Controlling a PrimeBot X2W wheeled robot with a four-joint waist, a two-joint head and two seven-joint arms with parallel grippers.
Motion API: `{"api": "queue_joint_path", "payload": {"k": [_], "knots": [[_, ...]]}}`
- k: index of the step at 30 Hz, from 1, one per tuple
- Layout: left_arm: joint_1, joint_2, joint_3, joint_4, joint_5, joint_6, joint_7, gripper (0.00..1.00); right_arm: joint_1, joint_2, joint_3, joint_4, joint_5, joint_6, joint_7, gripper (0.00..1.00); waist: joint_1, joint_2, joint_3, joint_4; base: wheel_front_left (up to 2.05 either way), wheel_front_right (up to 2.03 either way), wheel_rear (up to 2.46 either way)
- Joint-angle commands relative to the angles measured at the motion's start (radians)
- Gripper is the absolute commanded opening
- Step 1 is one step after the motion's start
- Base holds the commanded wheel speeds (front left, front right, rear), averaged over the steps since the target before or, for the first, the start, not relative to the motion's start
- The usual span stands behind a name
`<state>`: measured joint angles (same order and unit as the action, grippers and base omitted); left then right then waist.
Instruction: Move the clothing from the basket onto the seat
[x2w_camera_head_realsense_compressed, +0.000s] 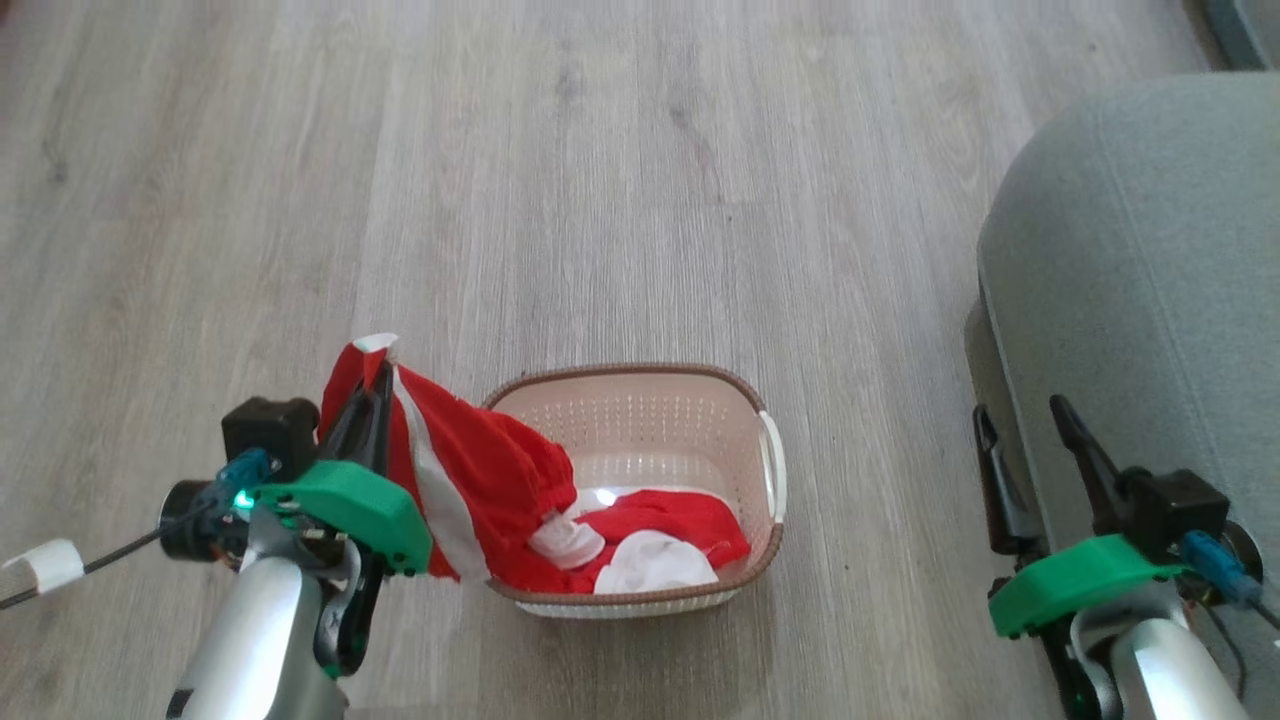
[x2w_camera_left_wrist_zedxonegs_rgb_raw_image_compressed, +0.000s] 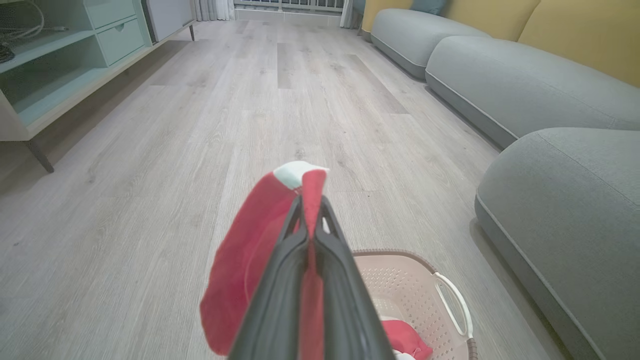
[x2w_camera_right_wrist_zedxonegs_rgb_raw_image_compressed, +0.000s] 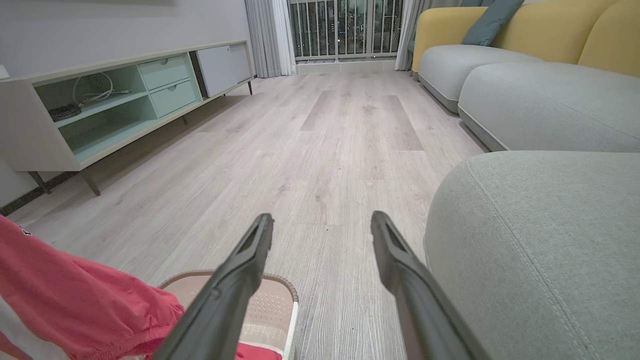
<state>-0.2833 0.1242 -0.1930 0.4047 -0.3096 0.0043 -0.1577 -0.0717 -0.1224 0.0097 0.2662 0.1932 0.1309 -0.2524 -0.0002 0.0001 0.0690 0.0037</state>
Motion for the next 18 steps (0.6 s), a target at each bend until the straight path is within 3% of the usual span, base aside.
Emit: {"api": "queue_joint_path", "payload": {"k": [1,13,18], "knots": [[-0.022,0.029,0.036,-0.047,-0.008,0.009,0.003,0.0,-0.011,-0.016,0.028,-0.022,-0.008,0.0,-0.009,1.0,0.0002,-0.0001,-0.017,0.003,0.0,0.0,0.0],[0.008,0.041,0.023,-0.108,-0.015,0.019,0.031,0.0,-0.007,-0.019,0.061,-0.009,-0.006,0.0,-0.009,1.0,0.0002,-0.0001,-0.033,0.003,0.0,0.0,0.0],[-0.003,0.044,0.005,-0.127,-0.013,0.004,0.03,0.0,-0.022,-0.038,0.102,-0.008,-0.006,0.0,-0.009,1.0,0.0002,-0.0001,-0.029,0.001,0.0,0.0,0.0]]}}
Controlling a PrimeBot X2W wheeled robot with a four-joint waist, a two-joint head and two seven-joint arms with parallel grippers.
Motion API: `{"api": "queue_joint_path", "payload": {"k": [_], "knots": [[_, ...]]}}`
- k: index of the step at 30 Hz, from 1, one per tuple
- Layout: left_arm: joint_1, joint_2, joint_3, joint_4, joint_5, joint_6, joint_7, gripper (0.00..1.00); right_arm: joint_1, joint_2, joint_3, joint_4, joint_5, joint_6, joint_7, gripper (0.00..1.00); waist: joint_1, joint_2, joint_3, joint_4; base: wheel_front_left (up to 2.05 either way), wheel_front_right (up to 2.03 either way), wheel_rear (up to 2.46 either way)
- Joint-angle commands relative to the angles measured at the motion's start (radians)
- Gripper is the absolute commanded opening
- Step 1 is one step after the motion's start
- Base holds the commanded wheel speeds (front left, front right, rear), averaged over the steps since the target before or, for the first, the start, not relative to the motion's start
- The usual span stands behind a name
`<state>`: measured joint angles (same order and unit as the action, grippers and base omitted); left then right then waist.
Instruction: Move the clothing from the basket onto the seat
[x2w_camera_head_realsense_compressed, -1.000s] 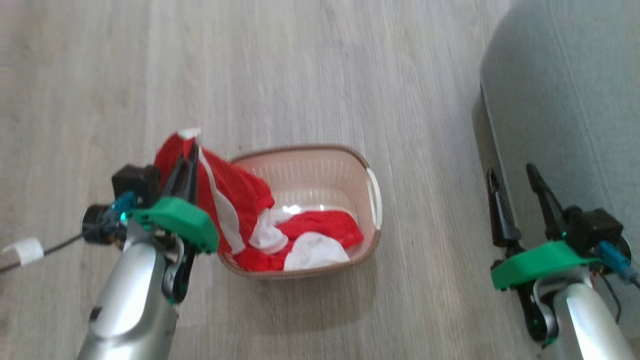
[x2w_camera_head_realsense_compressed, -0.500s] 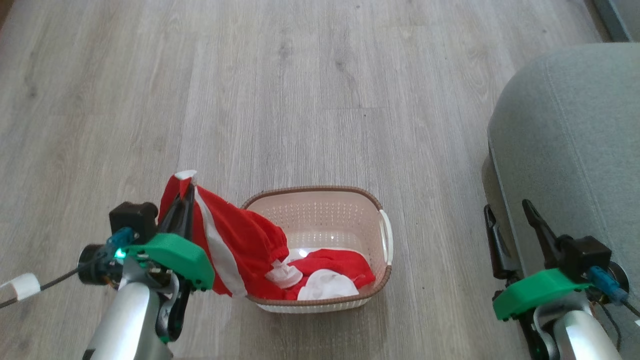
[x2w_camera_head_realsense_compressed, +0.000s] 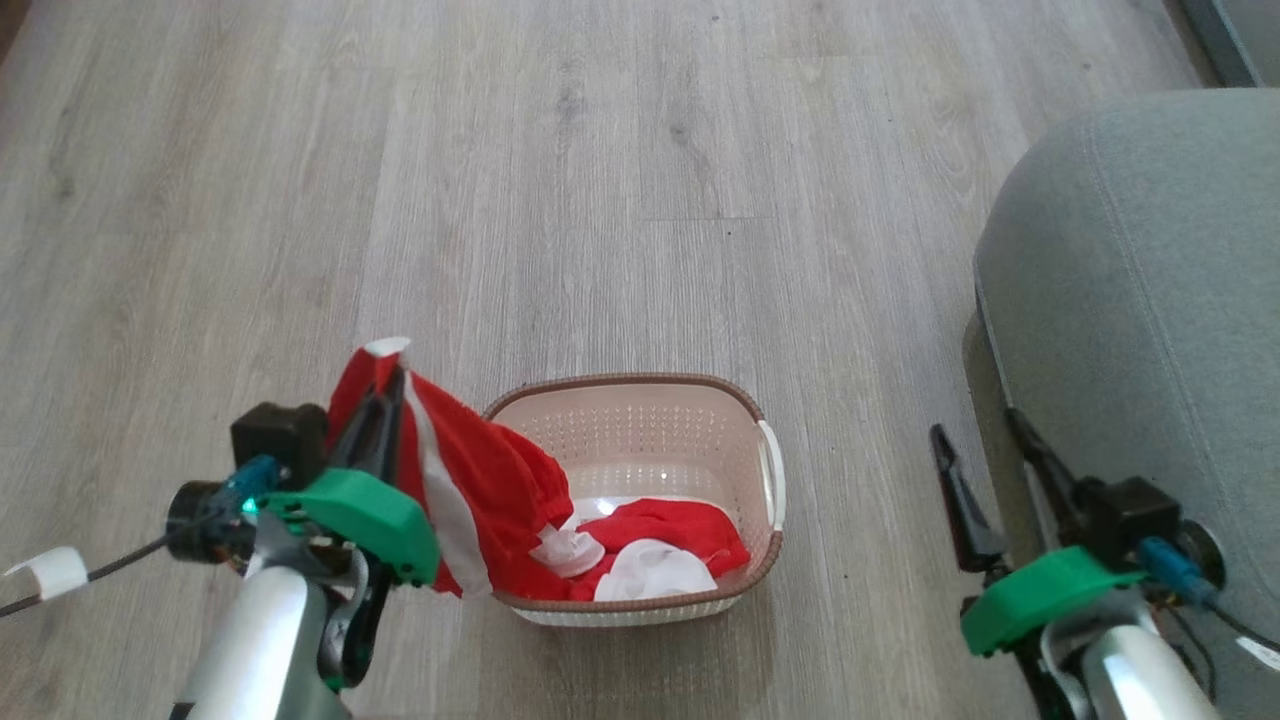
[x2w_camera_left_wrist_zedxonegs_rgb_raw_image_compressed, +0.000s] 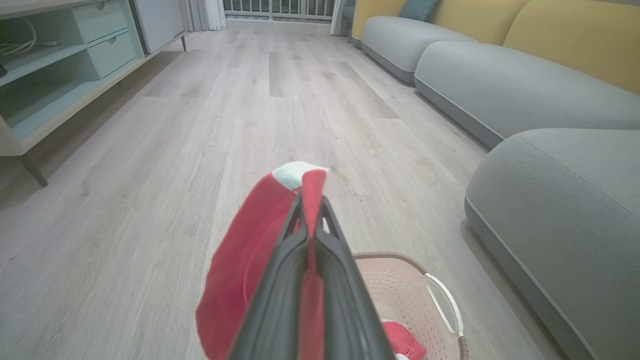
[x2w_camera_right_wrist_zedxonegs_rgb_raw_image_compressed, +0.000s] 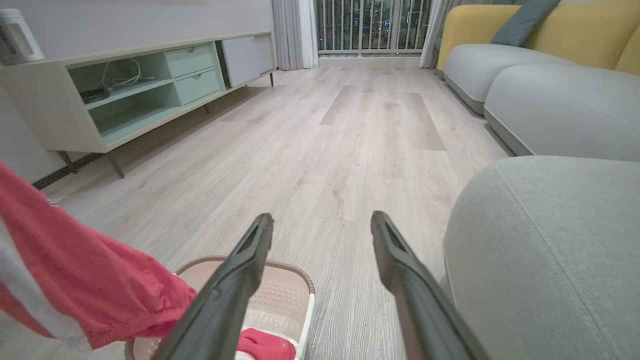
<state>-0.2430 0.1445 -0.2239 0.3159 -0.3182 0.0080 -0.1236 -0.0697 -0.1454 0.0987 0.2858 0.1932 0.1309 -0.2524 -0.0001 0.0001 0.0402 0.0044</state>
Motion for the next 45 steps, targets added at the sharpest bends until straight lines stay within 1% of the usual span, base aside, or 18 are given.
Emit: {"api": "queue_joint_path", "payload": {"k": [1,4,7,11,15,20,25,28,29,30,31,32,34,38,40,41,42,45], "knots": [[-0.048,0.024,0.028,-0.045,-0.003,-0.006,-0.003,0.0,-0.032,-0.021,0.031,-0.026,-0.005,0.0,-0.009,1.0,0.0001,-0.0001,0.0,-0.001,0.0,0.0,0.0],[-0.064,0.024,-0.002,-0.069,0.0,-0.033,0.013,0.0,-0.068,-0.049,0.107,-0.016,0.006,0.0,-0.009,1.0,0.0001,-0.0001,-0.001,-0.001,0.0,0.0,0.0],[-0.09,0.022,-0.036,-0.104,0.007,-0.056,0.035,0.0,-0.12,-0.091,0.219,0.001,0.026,0.0,-0.009,1.0,0.0001,-0.0001,-0.005,0.003,0.0,0.0,0.0],[-0.121,0.013,-0.095,-0.162,0.009,-0.09,0.068,0.0,-0.21,-0.138,0.391,0.023,0.081,0.0,-0.009,1.0,0.0001,-0.0001,-0.012,0.011,0.0,0.0,0.0],[-0.149,0.003,-0.178,-0.215,-0.009,-0.12,0.104,0.0,-0.313,-0.177,0.579,0.049,0.159,0.0,-0.009,1.0,0.0001,-0.0001,-0.017,0.026,0.0,0.0,0.0],[-0.184,0.005,-0.284,-0.256,-0.044,-0.135,0.136,0.0,-0.437,-0.21,0.772,0.071,0.268,0.0,-0.009,1.0,0.0001,-0.0001,-0.021,0.047,0.0,0.0,0.0],[-0.209,0.007,-0.381,-0.29,-0.083,-0.138,0.145,0.0,-0.529,-0.231,0.899,0.105,0.338,0.0,-0.009,1.0,0.0001,-0.0001,-0.028,0.065,0.0,0.0,0.0],[-0.224,0.016,-0.444,-0.32,-0.122,-0.138,0.144,0.0,-0.562,-0.238,0.994,0.127,0.409,0.0,-0.009,1.0,0.0001,-0.0001,-0.033,0.073,0.0,0.0,0.0],[-0.23,0.022,-0.462,-0.328,-0.133,-0.138,0.142,0.0,-0.574,-0.242,1.026,0.132,0.433,0.0,-0.009,0.85,0.0001,-0.0001,-0.034,0.076,0.0,0.0,0.0],[-0.234,0.026,-0.475,-0.334,-0.145,-0.138,0.141,0.0,-0.585,-0.244,1.049,0.132,0.459,0.0,-0.009,0.27,0.0001,-0.0001,-0.035,0.078,0.0,0.0,0.0],[-0.237,0.031,-0.485,-0.339,-0.156,-0.138,0.139,0.0,-0.593,-0.245,1.07,0.128,0.491,0.0,-0.009,0.0,0.0001,-0.0001,-0.036,0.08,0.0,0.0,0.0],[-0.24,0.036,-0.491,-0.341,-0.164,-0.138,0.138,0.0,-0.601,-0.249,1.091,0.123,0.52,0.0,-0.009,0.0,0.0001,-0.0001,-0.037,0.081,0.0,0.0,0.0],[-0.241,0.043,-0.494,-0.343,-0.179,-0.138,0.134,0.0,-0.614,-0.256,1.103,0.107,0.566,0.0,-0.009,0.0,0.0001,-0.0001,-0.037,0.081,0.0,0.0,0.0],[-0.237,0.055,-0.478,-0.333,-0.186,-0.131,0.119,0.01,-0.62,-0.268,1.092,0.089,0.591,0.0,-0.009,0.0,0.0001,-0.0001,-0.034,0.075,0.0,0.0,0.0],[-0.229,0.061,-0.464,-0.322,-0.189,-0.121,0.105,0.48,-0.617,-0.278,1.07,0.08,0.594,0.0,-0.009,0.0,0.0001,-0.0001,-0.029,0.067,0.0,0.0,0.0],[-0.226,0.067,-0.459,-0.314,-0.185,-0.115,0.098,0.84,-0.614,-0.283,1.055,0.075,0.593,0.0,-0.009,0.0,0.0001,-0.0001,-0.026,0.062,0.0,0.0,0.0],[-0.221,0.071,-0.452,-0.305,-0.185,-0.109,0.09,1.0,-0.612,-0.29,1.039,0.071,0.589,0.0,-0.009,0.0,0.0001,-0.0001,-0.022,0.055,0.0,0.0,0.0],[-0.203,0.079,-0.438,-0.276,-0.188,-0.099,0.063,1.0,-0.601,-0.308,0.989,0.058,0.575,0.0,-0.009,0.0,0.0001,-0.0001,-0.013,0.028,0.0,0.0,0.0]]}}
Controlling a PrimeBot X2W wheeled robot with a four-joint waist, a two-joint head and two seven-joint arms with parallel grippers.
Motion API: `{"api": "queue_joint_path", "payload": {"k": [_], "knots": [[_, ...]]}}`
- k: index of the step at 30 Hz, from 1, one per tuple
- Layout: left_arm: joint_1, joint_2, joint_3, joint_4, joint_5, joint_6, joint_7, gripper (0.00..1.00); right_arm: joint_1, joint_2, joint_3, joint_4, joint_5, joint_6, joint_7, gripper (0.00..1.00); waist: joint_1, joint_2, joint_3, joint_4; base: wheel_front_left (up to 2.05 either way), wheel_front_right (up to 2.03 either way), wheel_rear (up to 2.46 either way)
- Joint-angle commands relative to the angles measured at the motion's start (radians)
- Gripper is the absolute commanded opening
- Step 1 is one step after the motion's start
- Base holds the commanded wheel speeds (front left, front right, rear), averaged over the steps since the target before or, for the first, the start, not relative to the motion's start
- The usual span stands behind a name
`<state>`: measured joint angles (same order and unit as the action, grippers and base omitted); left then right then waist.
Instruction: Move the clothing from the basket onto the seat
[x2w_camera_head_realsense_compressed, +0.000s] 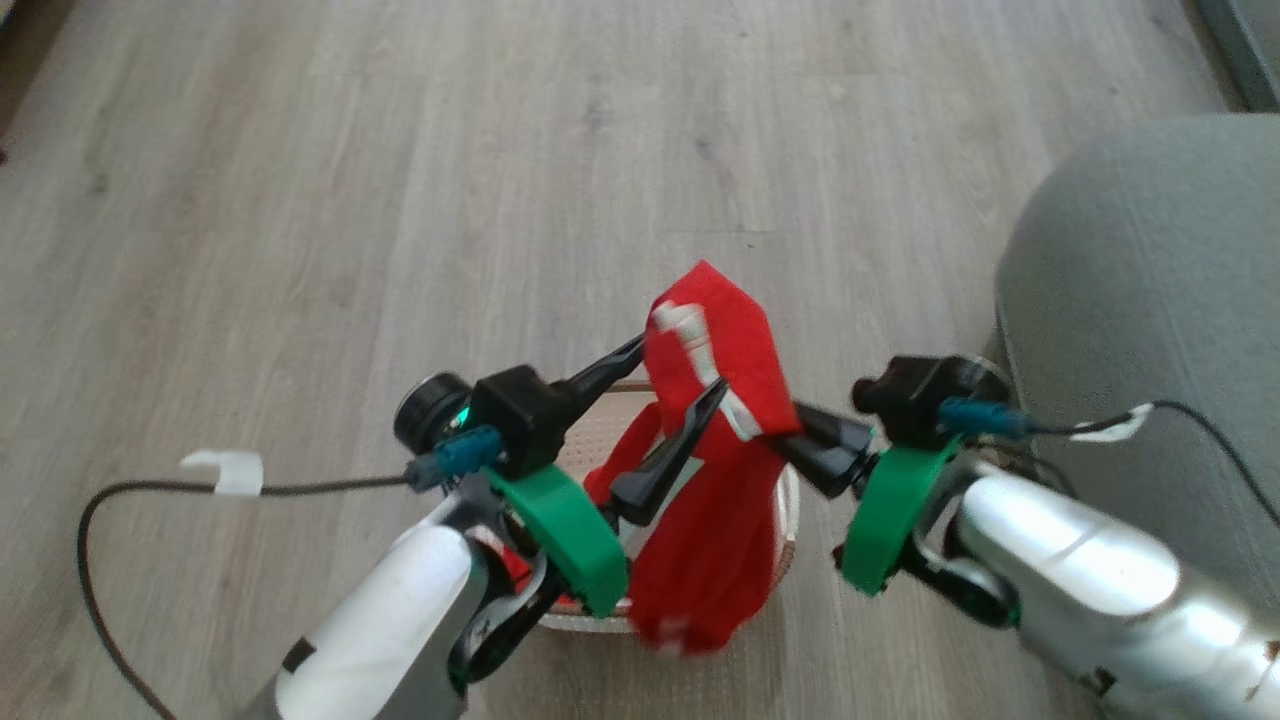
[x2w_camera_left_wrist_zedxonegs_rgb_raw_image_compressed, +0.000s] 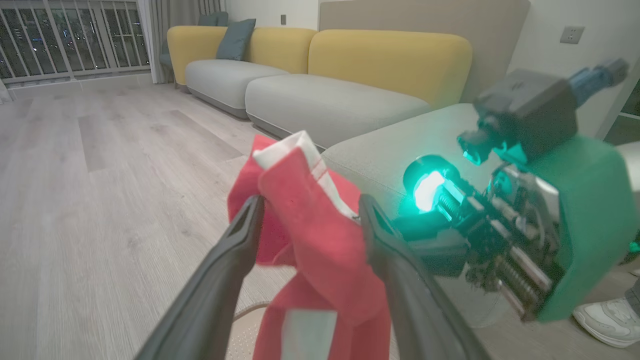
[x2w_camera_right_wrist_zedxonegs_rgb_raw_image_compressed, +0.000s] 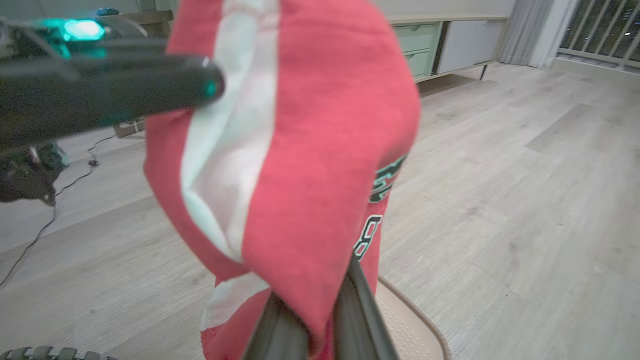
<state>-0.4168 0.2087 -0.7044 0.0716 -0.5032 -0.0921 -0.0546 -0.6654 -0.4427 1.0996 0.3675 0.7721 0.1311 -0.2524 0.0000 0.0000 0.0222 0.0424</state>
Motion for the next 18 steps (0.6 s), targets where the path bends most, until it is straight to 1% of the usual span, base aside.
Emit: {"api": "queue_joint_path", "payload": {"k": [1,5,10,15,18], "knots": [[-0.023,0.017,0.044,-0.022,-0.001,0.004,-0.018,1.0,0.0,-0.019,-0.031,-0.027,-0.009,0.0,-0.009,0.0,0.0,0.0,0.008,-0.021,0.0,0.0,0.0],[-0.001,0.018,0.044,0.019,0.007,0.009,-0.067,1.0,0.021,-0.05,-0.105,-0.044,-0.033,0.0,-0.009,0.0,0.0,0.0,0.023,-0.082,0.0,0.0,0.0],[0.021,-0.002,0.033,0.081,0.021,0.015,-0.138,1.0,0.042,-0.088,-0.178,-0.068,-0.065,0.0,-0.009,0.0,0.0,0.0,0.048,-0.188,0.0,0.0,0.0],[0.041,-0.05,0.014,0.159,0.036,0.011,-0.189,1.0,0.057,-0.12,-0.244,-0.083,-0.085,0.0,-0.009,0.0,0.0,0.0,0.07,-0.298,0.0,0.0,0.0],[0.044,-0.078,0.003,0.204,0.047,0.003,-0.201,1.0,0.073,-0.137,-0.29,-0.091,-0.09,0.0,-0.009,0.0,0.0,0.0,0.082,-0.349,0.0,0.0,0.0]]}}
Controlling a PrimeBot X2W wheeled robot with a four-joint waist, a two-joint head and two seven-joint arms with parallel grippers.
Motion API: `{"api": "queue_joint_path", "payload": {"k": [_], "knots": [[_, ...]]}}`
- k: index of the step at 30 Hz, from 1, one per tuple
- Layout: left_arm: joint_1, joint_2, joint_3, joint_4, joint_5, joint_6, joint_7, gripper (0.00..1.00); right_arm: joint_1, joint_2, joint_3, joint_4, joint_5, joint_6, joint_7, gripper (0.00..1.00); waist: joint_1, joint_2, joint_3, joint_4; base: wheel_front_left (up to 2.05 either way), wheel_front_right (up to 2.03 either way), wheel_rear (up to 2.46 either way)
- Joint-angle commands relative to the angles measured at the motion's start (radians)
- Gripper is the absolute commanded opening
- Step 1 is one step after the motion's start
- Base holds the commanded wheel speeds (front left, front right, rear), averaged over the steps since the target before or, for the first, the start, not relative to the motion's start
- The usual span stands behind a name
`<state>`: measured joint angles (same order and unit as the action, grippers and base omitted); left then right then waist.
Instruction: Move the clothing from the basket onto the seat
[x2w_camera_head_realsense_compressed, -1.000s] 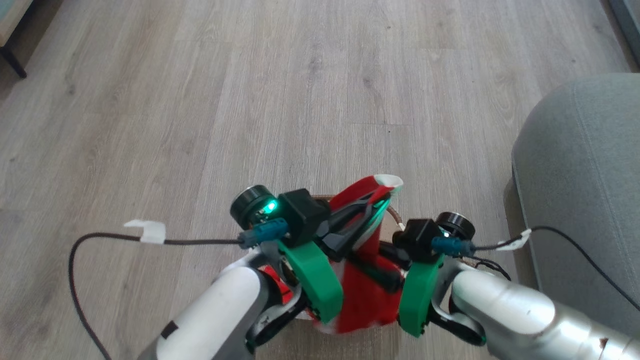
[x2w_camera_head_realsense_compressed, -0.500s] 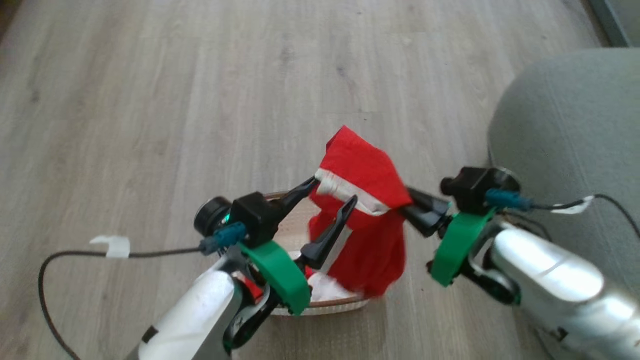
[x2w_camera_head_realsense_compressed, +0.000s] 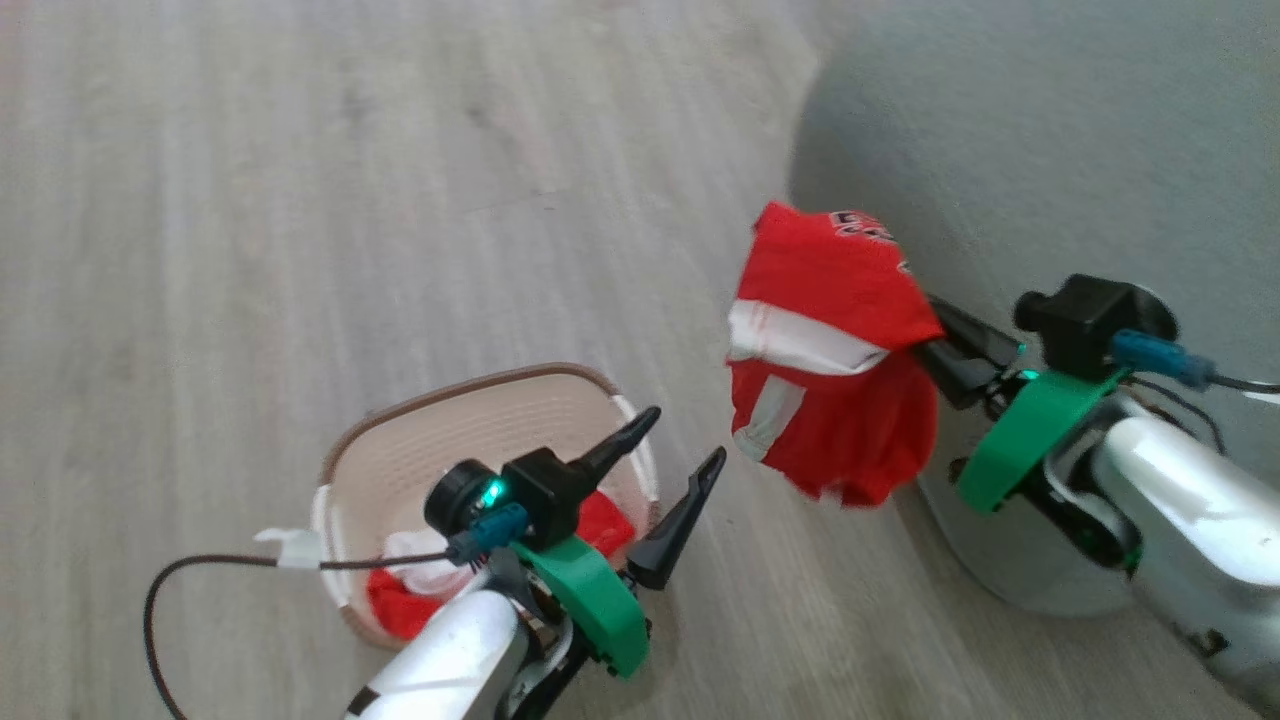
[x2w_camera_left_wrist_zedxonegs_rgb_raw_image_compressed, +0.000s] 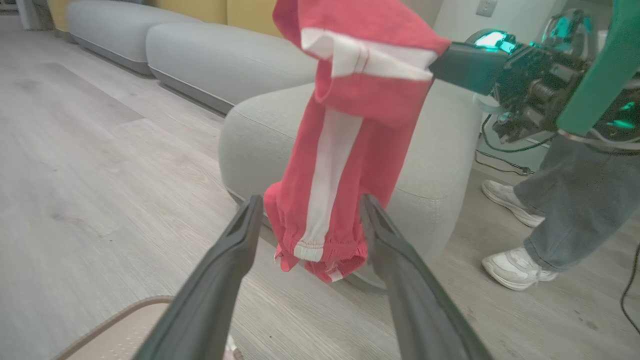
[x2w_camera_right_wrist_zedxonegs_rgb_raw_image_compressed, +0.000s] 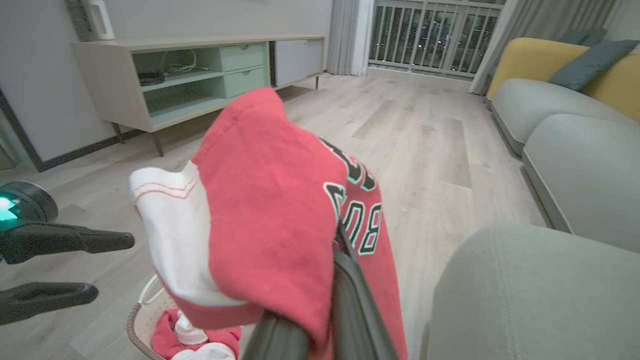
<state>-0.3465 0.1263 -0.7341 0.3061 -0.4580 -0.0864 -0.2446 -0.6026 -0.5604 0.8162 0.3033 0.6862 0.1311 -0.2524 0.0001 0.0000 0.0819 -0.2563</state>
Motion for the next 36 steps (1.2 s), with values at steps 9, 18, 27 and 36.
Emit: {"api": "queue_joint_path", "payload": {"k": [9,18,27,36], "knots": [[-0.057,-0.034,0.054,0.024,0.037,-0.026,-0.017,1.0,0.057,-0.041,-0.125,-0.049,-0.033,0.0,-0.009,0.0,-0.0001,0.0,0.075,-0.126,0.0,0.0,0.0],[-0.107,-0.042,0.076,0.043,0.079,-0.038,-0.017,1.0,-0.021,0.044,-0.318,0.001,-0.089,0.0,-0.009,0.0,-0.0001,0.0,0.205,-0.102,0.0,0.0,0.0],[-0.193,-0.039,0.124,0.073,0.113,-0.042,-0.017,1.0,-0.404,0.06,-0.64,0.236,-0.21,0.0,-0.009,0.0,-0.0001,0.0,0.451,-0.017,0.0,0.0,0.0],[-0.186,-0.037,0.187,0.063,0.148,-0.04,-0.017,1.0,-0.733,-0.09,-1.04,0.505,-0.37,0.0,-0.009,0.0,-0.0001,0.0,0.597,0.071,0.0,0.0,0.0]]}}
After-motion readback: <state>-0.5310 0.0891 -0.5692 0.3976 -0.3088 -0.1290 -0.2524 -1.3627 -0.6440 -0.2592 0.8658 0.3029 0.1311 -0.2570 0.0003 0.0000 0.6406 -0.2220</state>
